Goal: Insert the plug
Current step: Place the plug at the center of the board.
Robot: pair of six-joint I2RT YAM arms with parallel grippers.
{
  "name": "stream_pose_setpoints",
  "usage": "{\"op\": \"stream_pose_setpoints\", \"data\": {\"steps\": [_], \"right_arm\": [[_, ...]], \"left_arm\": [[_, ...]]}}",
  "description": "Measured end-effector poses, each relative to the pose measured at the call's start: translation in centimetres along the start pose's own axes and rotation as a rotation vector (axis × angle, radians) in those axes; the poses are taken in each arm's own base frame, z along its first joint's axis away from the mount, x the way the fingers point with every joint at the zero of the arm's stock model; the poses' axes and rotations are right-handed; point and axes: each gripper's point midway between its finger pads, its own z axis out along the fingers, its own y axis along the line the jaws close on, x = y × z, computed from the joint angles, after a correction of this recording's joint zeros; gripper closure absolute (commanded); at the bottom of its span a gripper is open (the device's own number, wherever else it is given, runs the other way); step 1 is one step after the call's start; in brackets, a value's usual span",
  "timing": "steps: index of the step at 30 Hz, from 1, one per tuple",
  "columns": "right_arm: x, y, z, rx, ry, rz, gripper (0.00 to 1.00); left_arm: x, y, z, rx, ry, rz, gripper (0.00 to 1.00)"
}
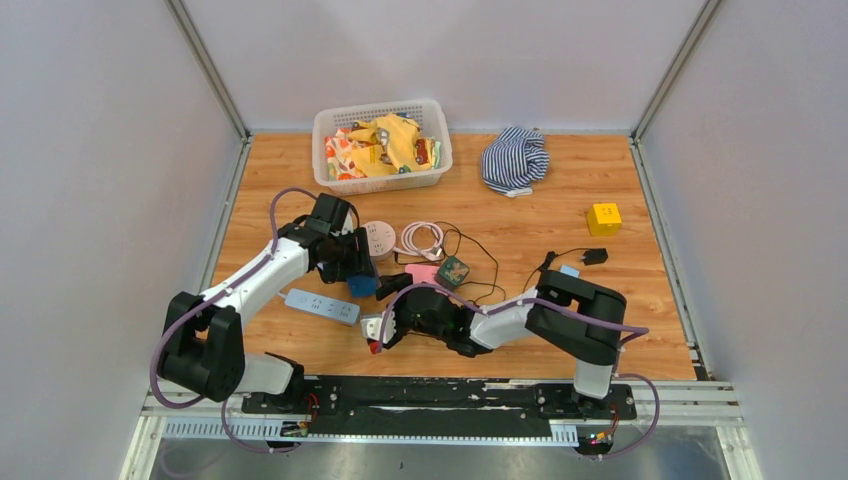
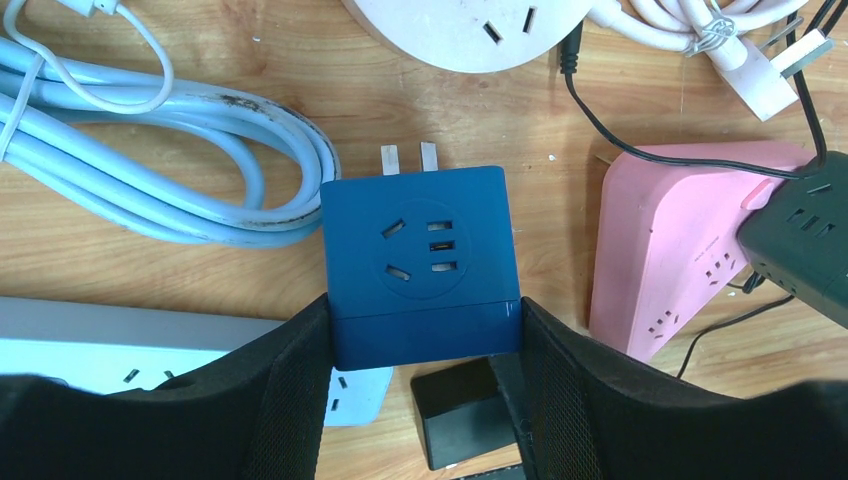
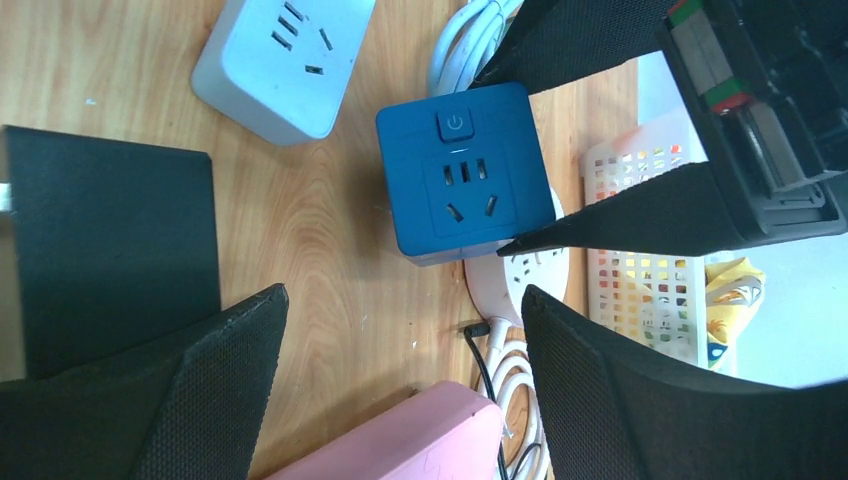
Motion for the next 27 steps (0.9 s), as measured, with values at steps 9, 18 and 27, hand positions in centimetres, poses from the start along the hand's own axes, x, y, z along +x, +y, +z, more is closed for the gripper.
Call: {"op": "stream_pose_setpoints", "data": {"steps": [9, 18, 27], "right_arm": [[0.1, -0.9, 2.0, 0.102, -0.022, -0.018, 0.14], [0.5, -2.2, 2.6, 0.188, -0.011, -0.053, 0.14], [0.7, -2.3, 2.6, 0.193, -0.004, -0.059, 0.15]], "left_arm": [[0.1, -0.1, 0.0, 0.005, 0.003, -0.005, 0.29], [0.1, 0.0, 0.1, 0.005, 0.002, -0.009, 0.22], [-0.2, -0.1, -0.4, 0.007, -0.019, -0.033, 0.14]]}}
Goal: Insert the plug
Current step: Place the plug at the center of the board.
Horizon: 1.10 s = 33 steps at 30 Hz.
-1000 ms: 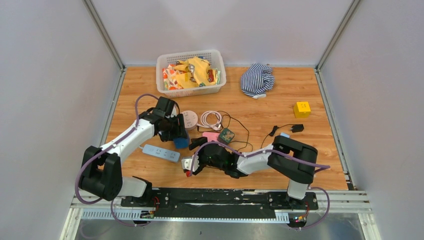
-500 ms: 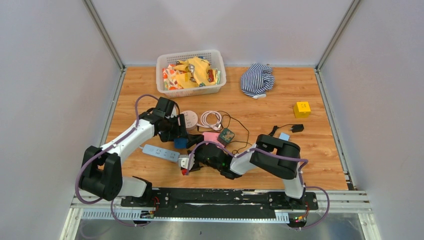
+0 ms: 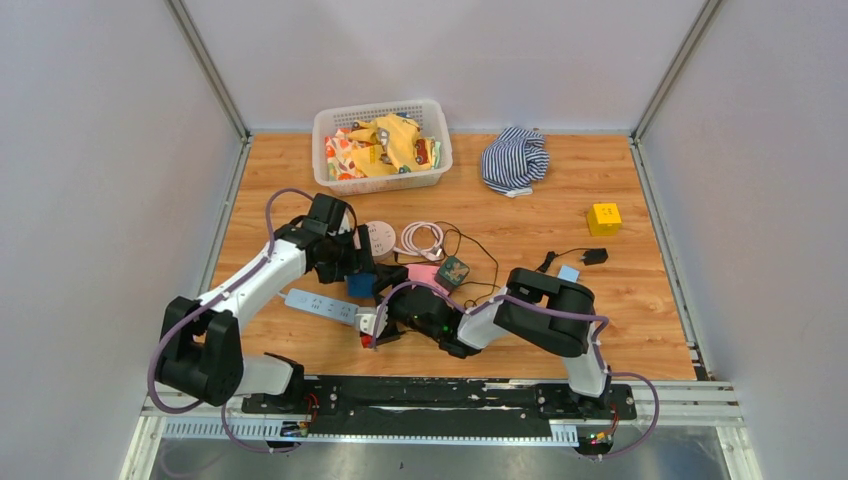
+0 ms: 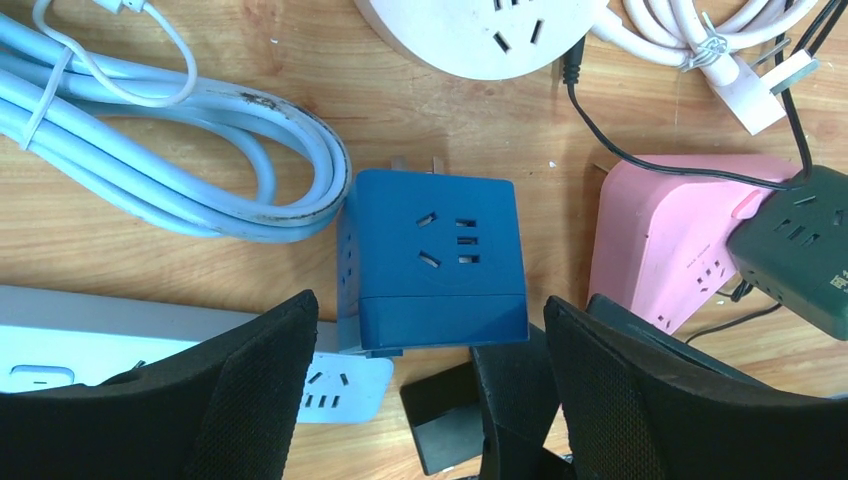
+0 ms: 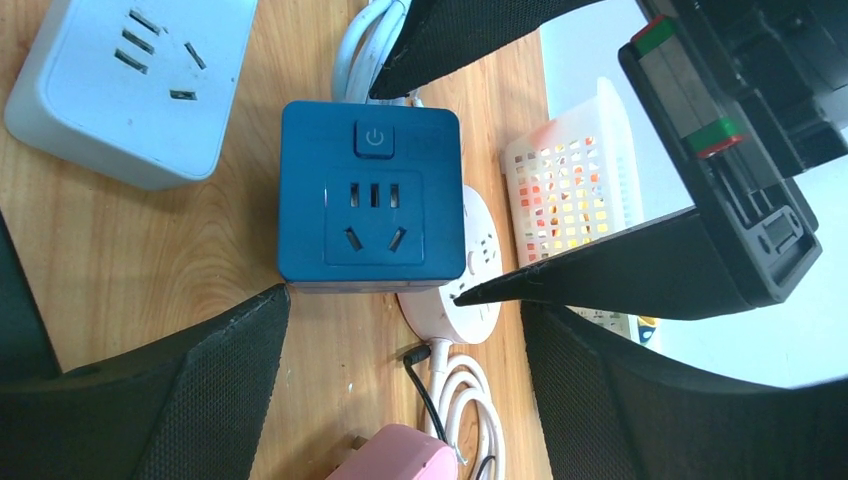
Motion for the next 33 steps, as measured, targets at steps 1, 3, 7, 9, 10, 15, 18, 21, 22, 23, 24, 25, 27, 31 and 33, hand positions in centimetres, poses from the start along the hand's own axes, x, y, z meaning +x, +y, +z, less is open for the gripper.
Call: {"op": "stream_pose_setpoints", "data": {"steps": [1, 3, 7, 9, 10, 15, 18, 21, 22, 23, 24, 25, 27, 31, 33], "right_arm": [[0.0, 0.0, 0.0, -0.001, 0.001, 0.000, 0.15], [0.1, 0.0, 0.0, 0.000, 0.002, 0.000, 0.15], [0.2, -0.1, 0.0, 0.003, 0.006, 0.003, 0.16], [0.4, 0.0, 0.0, -0.004, 0.014, 0.007, 0.16], [0.6, 0.2, 0.0, -0.011, 0.019, 0.011, 0.16], [-1.6, 1.7, 1.0, -0.075, -0.067, 0.011, 0.16], [-2.2, 2.1, 1.2, -0.094, -0.090, 0.021, 0.16], [-2.4, 2.2, 1.6, -0.102, -0.093, 0.037, 0.16], [-2.4, 2.3, 1.7, -0.102, -0.093, 0.041, 0.16], [-2.4, 2.3, 1.9, -0.101, -0.092, 0.045, 0.17], [-2.4, 2.3, 1.9, -0.101, -0.090, 0.048, 0.18], [-2.3, 2.4, 2.1, -0.101, -0.087, 0.049, 0.19], [-2.2, 2.4, 2.4, -0.096, -0.078, 0.052, 0.21], [-2.2, 2.3, 2.8, -0.098, -0.068, 0.051, 0.26], [-2.1, 2.3, 2.9, -0.101, -0.062, 0.050, 0.30]], "left_arm": [[0.0, 0.0, 0.0, -0.001, -0.001, -0.002, 0.13], [-0.1, 0.0, -0.1, -0.001, -0.004, -0.008, 0.11], [-0.5, -0.1, -0.5, 0.008, -0.022, -0.040, 0.10], [-1.1, -0.2, -1.1, 0.009, -0.042, -0.046, 0.09], [-1.6, -0.4, -1.5, 0.011, -0.055, -0.048, 0.09], [-6.4, -3.1, -3.8, 0.131, -0.174, -0.080, 0.09], [-8.8, -2.1, -4.5, 0.138, -0.234, -0.124, 0.09], [-9.3, -1.0, -4.5, 0.112, -0.249, -0.148, 0.09], [-9.3, -0.8, -4.4, 0.107, -0.249, -0.149, 0.09], [-9.1, -0.6, -4.2, 0.103, -0.245, -0.148, 0.10], [-8.9, -0.4, -4.0, 0.099, -0.238, -0.146, 0.10], [-8.6, -0.3, -3.7, 0.095, -0.231, -0.146, 0.10], [-7.7, 0.2, -3.0, 0.083, -0.208, -0.146, 0.11], [-6.3, 0.9, -1.9, 0.070, -0.161, -0.148, 0.11], [-6.1, 0.9, -1.8, 0.071, -0.155, -0.145, 0.12]]}}
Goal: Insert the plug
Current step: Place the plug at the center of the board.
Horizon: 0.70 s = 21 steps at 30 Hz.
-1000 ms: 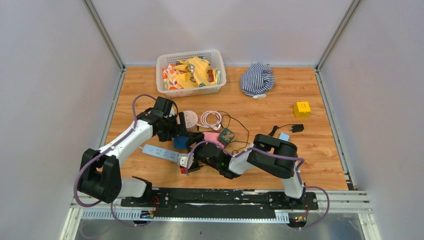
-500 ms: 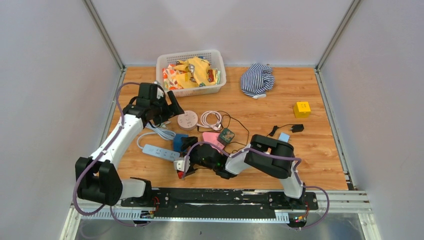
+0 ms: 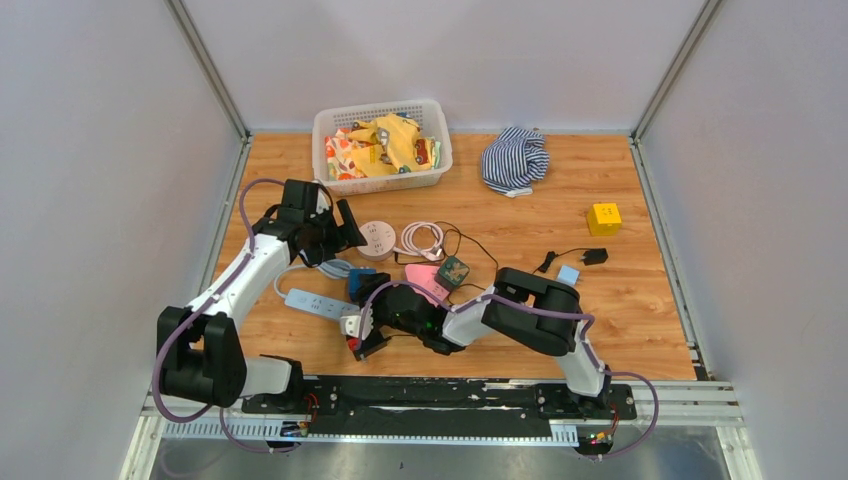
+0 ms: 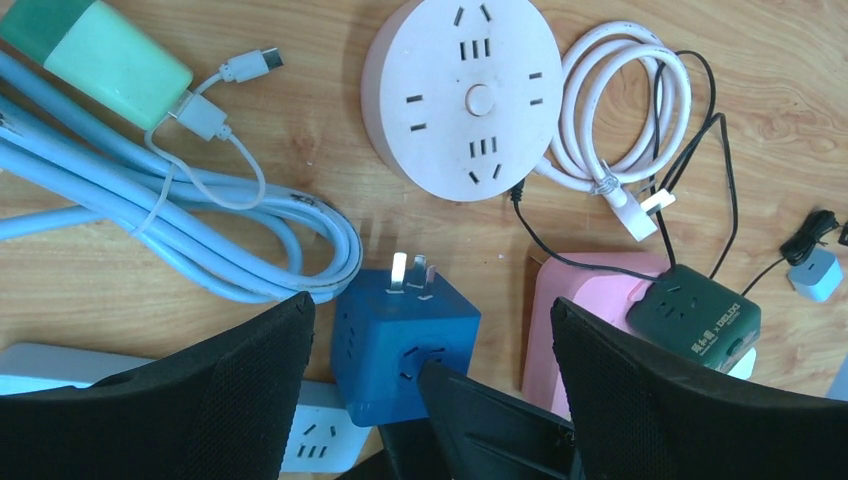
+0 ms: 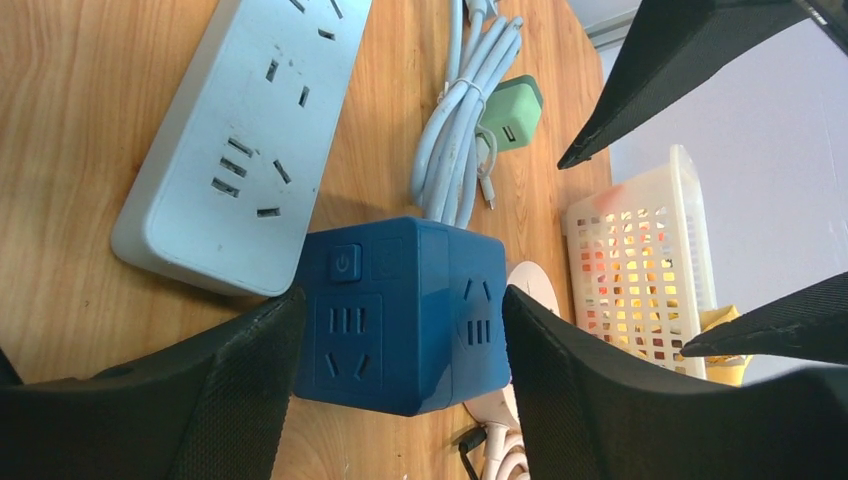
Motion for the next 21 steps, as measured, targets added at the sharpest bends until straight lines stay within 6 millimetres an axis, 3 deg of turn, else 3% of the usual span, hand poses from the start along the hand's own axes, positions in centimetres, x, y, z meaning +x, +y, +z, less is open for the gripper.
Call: {"op": "stream_pose_setpoints", "data": {"steps": [5, 12, 17, 21], "right_arm": [[0.3, 0.0, 0.1, -0.007, 0.011, 0.013, 0.37], [1.1, -0.4, -0.3, 0.002, 0.025, 0.053, 0.37], [1.3, -0.8, -1.7, 0.006, 0.030, 0.098, 0.32], [-0.1, -2.5, -3.3, 0.036, -0.006, 0.161, 0.23]], "left_arm": [[0.0, 0.0, 0.0, 0.001, 0.001, 0.014, 0.15], [0.7, 0.6, 0.1, -0.012, 0.022, 0.036, 0.19], [1.1, 0.7, 0.2, -0.007, 0.036, 0.048, 0.18], [2.1, 0.9, 0.4, 0.003, 0.065, 0.044, 0.22]]}}
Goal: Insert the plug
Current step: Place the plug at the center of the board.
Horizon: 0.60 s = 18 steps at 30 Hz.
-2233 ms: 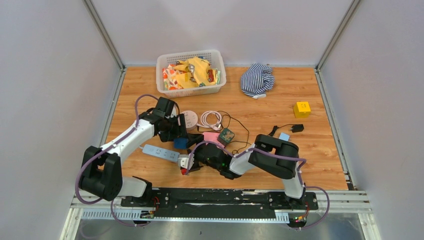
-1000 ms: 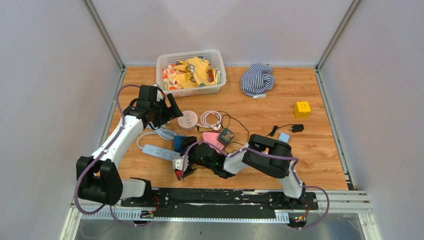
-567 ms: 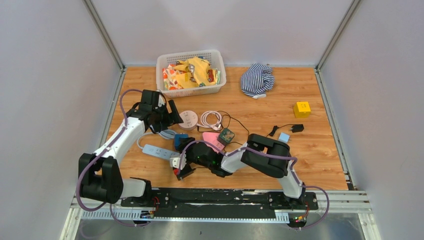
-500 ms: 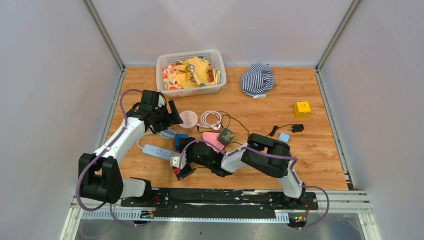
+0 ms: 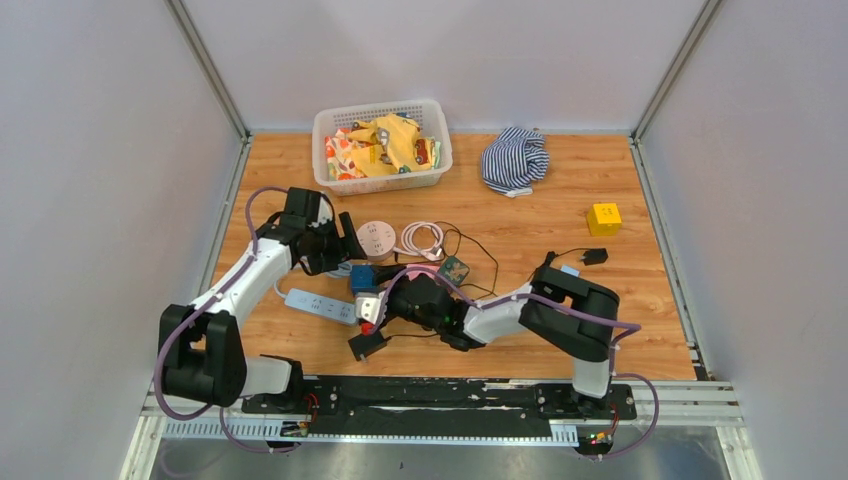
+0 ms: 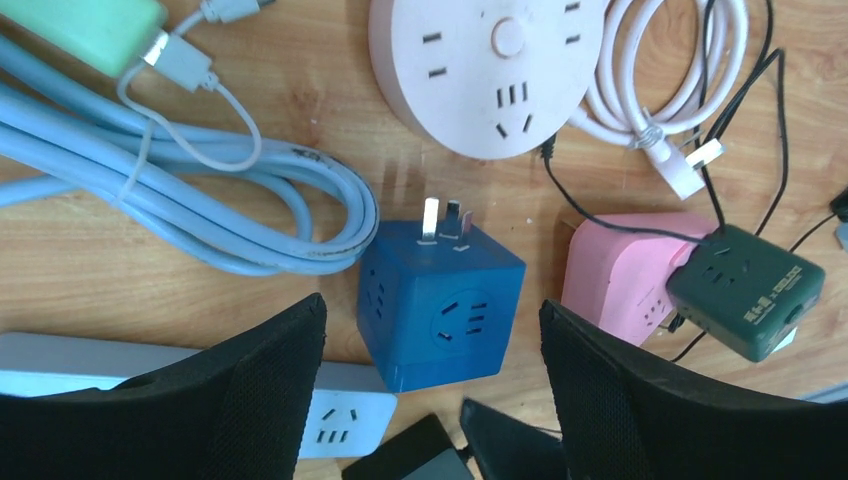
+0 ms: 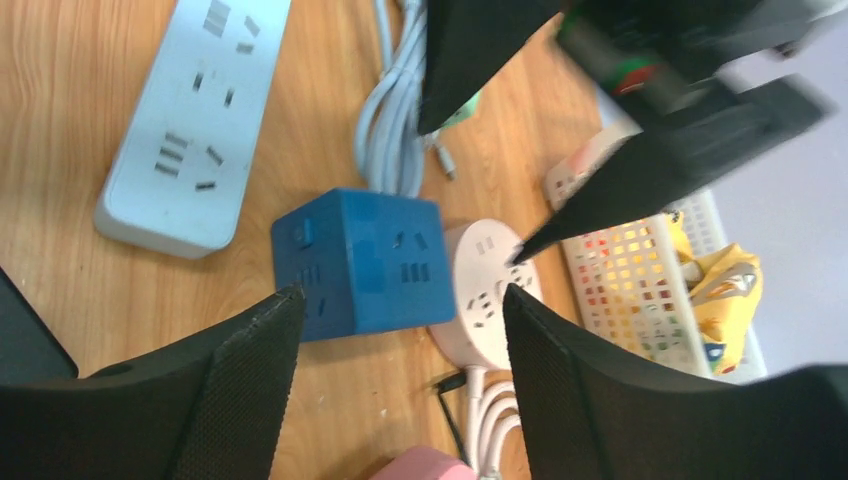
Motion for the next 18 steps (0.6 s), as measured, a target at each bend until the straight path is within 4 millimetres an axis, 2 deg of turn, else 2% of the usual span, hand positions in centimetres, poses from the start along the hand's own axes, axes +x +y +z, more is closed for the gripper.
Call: {"op": "stream_pose_setpoints", "data": {"steps": [2, 5, 8, 12, 15, 18], "right_arm": [[-1.3, -1.1, -0.5, 0.022, -0.033, 0.037, 0.21], [-2.3, -2.4, -1.0, 0.064, -0.045, 0.127, 0.26], [-1.7, -3.0, -1.4, 0.114, 0.001, 0.276, 0.29], [-0.8, -3.2, -1.8, 0.161, 0.094, 0.488, 0.29], [-1.1, -4.1, -1.8, 0.202, 0.151, 0.654, 0.29], [-1.8, -5.0, -1.7, 0.237, 0.168, 0.779, 0.28]], "left_arm": [[0.7, 0.2, 0.3, 0.005, 0.022, -0.003, 0.25], [1.4, 0.2, 0.9, 0.016, 0.059, -0.012, 0.32], [2.3, -0.1, 1.6, 0.050, 0.093, -0.028, 0.38], [4.0, -0.1, 2.2, 0.086, 0.130, -0.065, 0.39], [4.9, -0.4, 2.3, 0.117, 0.153, -0.099, 0.45], [5.0, -1.2, 2.2, 0.157, 0.159, -0.131, 0.43]]}}
